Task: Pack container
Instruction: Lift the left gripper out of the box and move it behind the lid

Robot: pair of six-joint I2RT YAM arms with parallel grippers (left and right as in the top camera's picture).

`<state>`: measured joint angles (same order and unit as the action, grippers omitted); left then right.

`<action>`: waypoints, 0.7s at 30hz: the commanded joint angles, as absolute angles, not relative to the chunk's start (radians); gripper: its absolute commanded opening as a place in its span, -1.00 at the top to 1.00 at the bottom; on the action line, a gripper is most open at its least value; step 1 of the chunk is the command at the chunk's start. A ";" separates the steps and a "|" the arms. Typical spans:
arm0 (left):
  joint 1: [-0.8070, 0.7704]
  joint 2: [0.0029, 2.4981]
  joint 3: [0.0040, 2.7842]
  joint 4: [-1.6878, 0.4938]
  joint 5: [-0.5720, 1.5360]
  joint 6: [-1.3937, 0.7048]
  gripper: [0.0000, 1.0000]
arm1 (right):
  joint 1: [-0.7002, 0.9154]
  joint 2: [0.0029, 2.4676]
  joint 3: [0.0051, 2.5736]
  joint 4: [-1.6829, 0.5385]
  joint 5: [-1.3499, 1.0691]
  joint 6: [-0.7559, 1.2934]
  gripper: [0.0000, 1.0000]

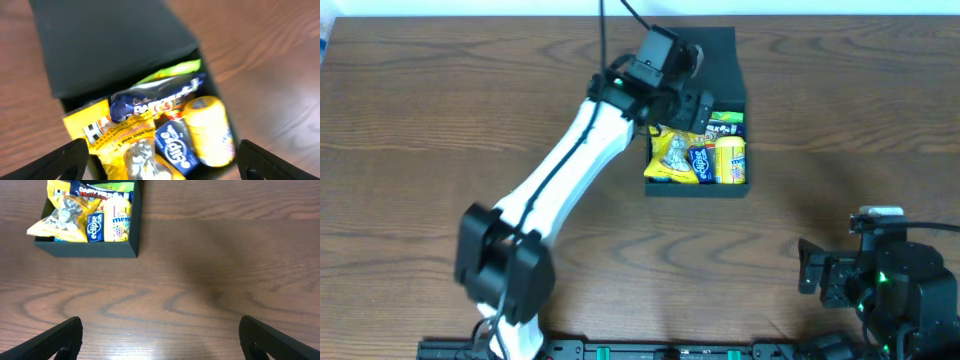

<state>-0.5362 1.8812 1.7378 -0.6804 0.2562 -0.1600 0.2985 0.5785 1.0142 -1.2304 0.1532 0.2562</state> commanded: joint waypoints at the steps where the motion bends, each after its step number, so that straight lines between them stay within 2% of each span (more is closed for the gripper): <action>1: -0.507 1.835 1.732 -0.691 0.259 -0.198 -0.90 | 0.293 0.576 1.012 -1.230 0.153 0.269 -0.98; 5: -0.391 1.828 1.732 -0.704 0.275 -0.286 -0.91 | 0.293 0.576 1.012 -1.230 0.153 0.269 -0.99; 9: -0.254 1.860 1.732 -0.675 0.420 -0.292 -0.91 | 0.293 0.576 1.012 -1.230 0.153 0.269 -0.98; 12: -0.171 1.906 1.732 -0.635 0.413 -0.298 -0.90 | 0.293 0.576 1.012 -1.230 0.153 0.269 -0.99; 16: -0.112 1.995 1.732 -0.579 0.447 -0.342 -0.91 | 0.293 0.576 1.012 -1.230 0.153 0.269 -0.98; 21: -0.099 2.136 1.732 -0.431 0.627 -0.408 -0.91 | 0.293 0.576 1.012 -1.230 0.153 0.269 -0.99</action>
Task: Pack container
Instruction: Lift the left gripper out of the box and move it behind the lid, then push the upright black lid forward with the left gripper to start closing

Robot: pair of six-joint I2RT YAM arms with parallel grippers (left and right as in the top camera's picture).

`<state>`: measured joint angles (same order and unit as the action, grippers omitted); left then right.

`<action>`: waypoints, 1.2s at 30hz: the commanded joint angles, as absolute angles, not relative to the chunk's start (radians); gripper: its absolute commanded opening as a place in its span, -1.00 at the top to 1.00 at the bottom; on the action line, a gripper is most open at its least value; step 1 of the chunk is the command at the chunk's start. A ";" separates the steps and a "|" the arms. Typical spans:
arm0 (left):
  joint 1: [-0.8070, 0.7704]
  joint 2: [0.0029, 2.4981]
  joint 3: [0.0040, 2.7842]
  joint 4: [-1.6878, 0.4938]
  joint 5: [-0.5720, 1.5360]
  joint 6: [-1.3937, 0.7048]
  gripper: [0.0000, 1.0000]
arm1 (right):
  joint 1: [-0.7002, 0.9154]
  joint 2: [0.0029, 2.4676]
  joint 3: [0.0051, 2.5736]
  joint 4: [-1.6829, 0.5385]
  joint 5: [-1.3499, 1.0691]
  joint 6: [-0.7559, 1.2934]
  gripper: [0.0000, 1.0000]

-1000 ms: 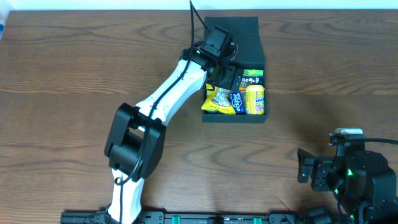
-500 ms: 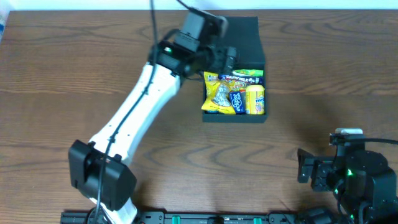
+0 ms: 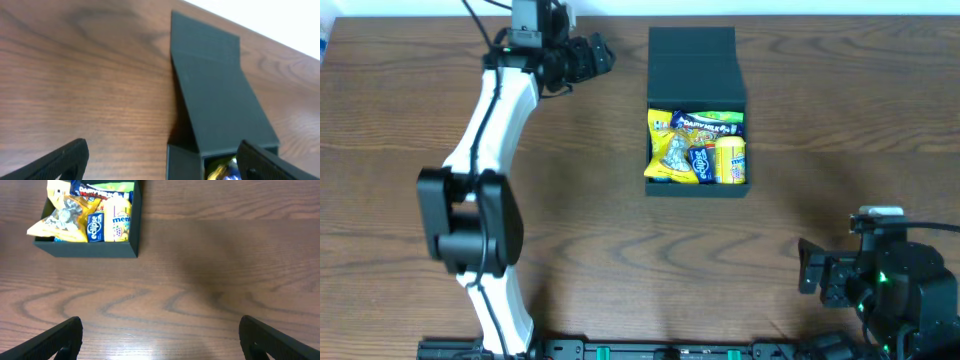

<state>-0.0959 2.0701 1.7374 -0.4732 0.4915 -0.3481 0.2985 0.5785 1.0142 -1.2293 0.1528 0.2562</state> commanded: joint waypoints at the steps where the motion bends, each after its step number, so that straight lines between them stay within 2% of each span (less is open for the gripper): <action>1: -0.099 2.168 1.732 -0.385 0.673 -0.443 -0.90 | 0.293 0.576 1.012 -1.230 0.154 0.269 -0.99; 6: -0.104 2.287 1.733 -0.173 0.846 -0.598 -0.91 | 0.293 0.576 1.012 -1.230 0.154 0.269 -0.99; 9: -0.117 2.323 1.733 -0.115 0.875 -0.636 -0.91 | 0.293 0.576 1.011 -1.230 0.154 0.269 -0.99; 36: -0.260 2.333 1.732 -0.081 0.848 -0.617 -0.91 | 0.293 0.576 1.011 -1.229 0.154 0.269 -0.99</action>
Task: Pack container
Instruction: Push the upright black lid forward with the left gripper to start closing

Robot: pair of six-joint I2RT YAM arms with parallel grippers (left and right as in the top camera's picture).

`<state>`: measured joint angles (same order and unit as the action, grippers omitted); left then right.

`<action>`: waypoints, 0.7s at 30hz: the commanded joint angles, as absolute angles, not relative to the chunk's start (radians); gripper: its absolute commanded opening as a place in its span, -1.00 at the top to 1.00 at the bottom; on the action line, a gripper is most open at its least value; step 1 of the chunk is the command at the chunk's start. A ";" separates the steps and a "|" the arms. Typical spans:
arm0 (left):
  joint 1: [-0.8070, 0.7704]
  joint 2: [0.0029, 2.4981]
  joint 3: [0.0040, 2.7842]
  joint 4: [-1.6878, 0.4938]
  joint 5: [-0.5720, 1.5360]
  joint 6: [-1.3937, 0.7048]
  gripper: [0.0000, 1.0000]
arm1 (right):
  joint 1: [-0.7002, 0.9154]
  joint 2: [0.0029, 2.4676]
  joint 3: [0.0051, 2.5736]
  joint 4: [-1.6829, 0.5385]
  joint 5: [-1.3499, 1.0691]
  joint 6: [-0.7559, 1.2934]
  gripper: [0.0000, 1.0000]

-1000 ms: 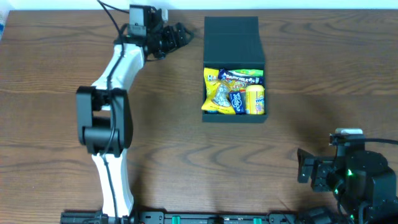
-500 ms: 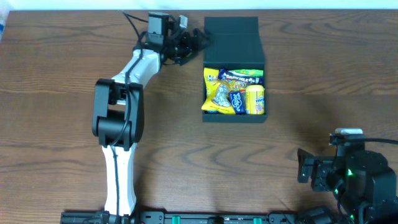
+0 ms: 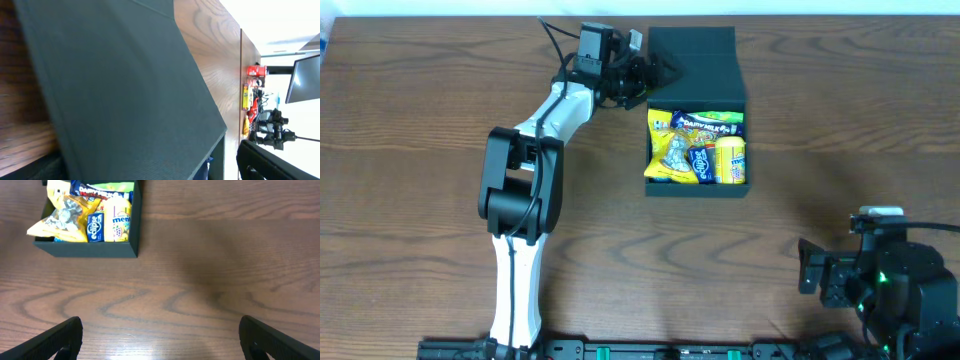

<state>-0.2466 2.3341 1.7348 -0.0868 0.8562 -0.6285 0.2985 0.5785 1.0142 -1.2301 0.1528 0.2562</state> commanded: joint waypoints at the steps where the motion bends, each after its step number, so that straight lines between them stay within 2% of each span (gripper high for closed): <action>1: -0.263 2.333 1.733 -0.074 0.862 -0.605 -0.91 | 0.293 0.576 1.011 -1.229 0.154 0.269 -0.99; 11: -0.283 2.333 1.733 0.030 1.032 -0.582 -0.91 | 0.293 0.576 1.011 -1.227 0.154 0.269 -0.98; 21: -0.281 2.332 1.733 0.250 1.217 -0.577 -0.91 | 0.293 0.576 1.011 -1.226 0.154 0.269 -0.99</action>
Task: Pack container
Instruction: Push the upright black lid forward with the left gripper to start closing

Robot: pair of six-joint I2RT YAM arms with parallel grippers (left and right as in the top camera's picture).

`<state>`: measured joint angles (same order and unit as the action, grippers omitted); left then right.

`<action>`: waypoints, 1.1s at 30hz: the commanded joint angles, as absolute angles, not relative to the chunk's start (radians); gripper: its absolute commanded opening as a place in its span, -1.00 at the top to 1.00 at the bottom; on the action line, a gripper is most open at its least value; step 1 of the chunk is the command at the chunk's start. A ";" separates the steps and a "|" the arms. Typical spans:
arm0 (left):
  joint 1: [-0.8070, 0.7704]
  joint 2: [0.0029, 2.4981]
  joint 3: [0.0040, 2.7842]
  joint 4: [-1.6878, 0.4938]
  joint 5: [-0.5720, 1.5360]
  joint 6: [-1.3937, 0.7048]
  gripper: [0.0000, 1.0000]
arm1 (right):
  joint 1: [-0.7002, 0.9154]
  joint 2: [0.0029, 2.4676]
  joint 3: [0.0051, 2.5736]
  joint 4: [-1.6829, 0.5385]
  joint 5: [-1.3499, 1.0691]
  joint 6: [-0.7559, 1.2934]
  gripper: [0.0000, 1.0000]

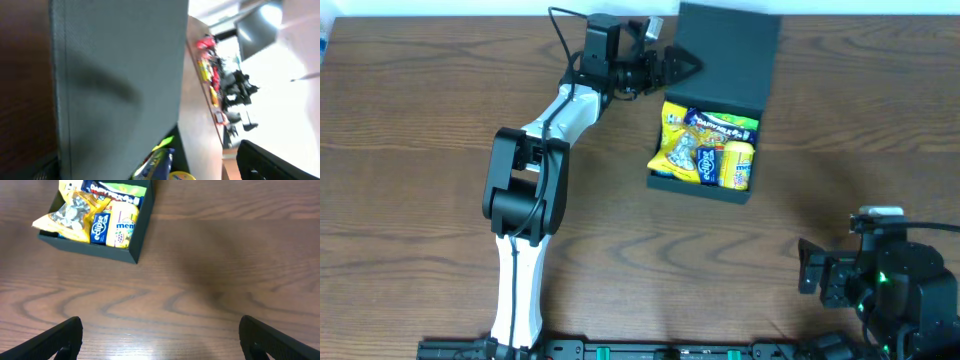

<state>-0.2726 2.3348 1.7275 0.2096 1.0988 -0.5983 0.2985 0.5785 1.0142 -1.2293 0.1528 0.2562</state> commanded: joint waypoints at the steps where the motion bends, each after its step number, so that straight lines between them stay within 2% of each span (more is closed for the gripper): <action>1: -0.281 2.332 1.733 0.267 1.233 -0.577 -0.91 | 0.293 0.576 1.011 -1.226 0.154 0.269 -0.98; 9: -0.275 2.312 1.752 0.344 1.325 -0.591 -0.91 | 0.293 0.576 1.011 -1.226 0.154 0.269 -0.99; 22: -0.235 2.288 1.752 0.360 1.270 -0.577 -0.91 | 0.293 0.576 1.011 -1.226 0.154 0.269 -0.99; 33: -0.235 2.288 1.752 0.454 1.289 -0.584 -0.91 | 0.293 0.576 1.011 -1.225 0.154 0.269 -0.98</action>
